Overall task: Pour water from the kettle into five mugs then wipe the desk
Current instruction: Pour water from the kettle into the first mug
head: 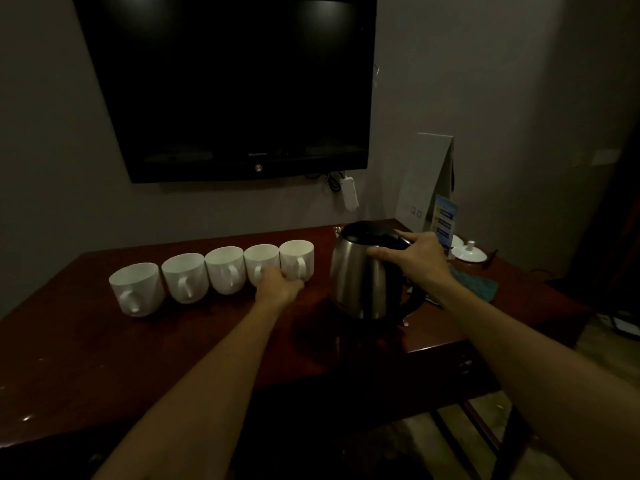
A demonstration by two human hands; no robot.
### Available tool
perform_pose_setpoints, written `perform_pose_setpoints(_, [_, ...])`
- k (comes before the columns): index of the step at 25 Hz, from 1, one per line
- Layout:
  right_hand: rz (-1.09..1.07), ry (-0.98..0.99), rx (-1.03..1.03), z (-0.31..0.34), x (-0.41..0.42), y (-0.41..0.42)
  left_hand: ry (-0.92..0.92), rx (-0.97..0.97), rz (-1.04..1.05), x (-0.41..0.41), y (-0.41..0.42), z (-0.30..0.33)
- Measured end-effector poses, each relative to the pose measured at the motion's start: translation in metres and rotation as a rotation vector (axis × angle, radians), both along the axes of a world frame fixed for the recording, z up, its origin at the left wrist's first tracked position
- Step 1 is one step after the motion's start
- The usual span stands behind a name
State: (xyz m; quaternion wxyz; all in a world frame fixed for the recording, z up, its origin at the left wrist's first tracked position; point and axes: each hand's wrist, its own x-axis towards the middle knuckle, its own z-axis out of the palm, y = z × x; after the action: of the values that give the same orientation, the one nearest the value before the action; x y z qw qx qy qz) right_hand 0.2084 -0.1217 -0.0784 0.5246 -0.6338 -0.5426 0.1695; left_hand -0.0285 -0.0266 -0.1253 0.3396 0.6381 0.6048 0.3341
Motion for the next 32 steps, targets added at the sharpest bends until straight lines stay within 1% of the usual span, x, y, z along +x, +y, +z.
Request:
perform_pose_setpoints(4, [0.03, -0.005, -0.02, -0.001, 0.004, 0.006, -0.239, -0.01, 0.136, 0.028, 0.02, -0.003])
perform_pose_setpoints(6, [0.025, 0.019, -0.011, -0.001, 0.008, 0.009, -0.31, -0.02, 0.19, 0.041, 0.025, 0.0])
perform_pose_setpoints(7, [0.035, 0.024, -0.006, -0.001, 0.008, 0.009, -0.308, -0.026, 0.207, 0.045, 0.026, 0.001])
perform_pose_setpoints(9, [0.047, 0.016, -0.005, -0.001, 0.008, 0.01, -0.256, -0.021, 0.234, 0.052, 0.03, 0.001])
perform_pose_setpoints(12, [0.059, 0.022, -0.027, 0.0, 0.01, 0.012, -0.08, 0.025, 0.276, 0.053, 0.023, 0.002])
perform_pose_setpoints(17, [0.056, 0.011, -0.059, 0.004, 0.005, 0.006, 0.056, 0.093, 0.194, 0.032, 0.008, -0.013])
perform_pose_setpoints(22, [0.073, 0.028, -0.087, 0.007, 0.0, -0.019, 0.055, 0.094, 0.122, 0.001, -0.018, -0.009])
perform_pose_setpoints(26, [0.118, 0.062, -0.127, 0.014, -0.005, -0.051, 0.126, 0.127, 0.045, -0.02, -0.029, -0.015])
perform_pose_setpoints(32, [0.095, 0.015, -0.117, 0.022, -0.021, -0.076, 0.235, 0.087, -0.027, -0.041, -0.039, -0.007])
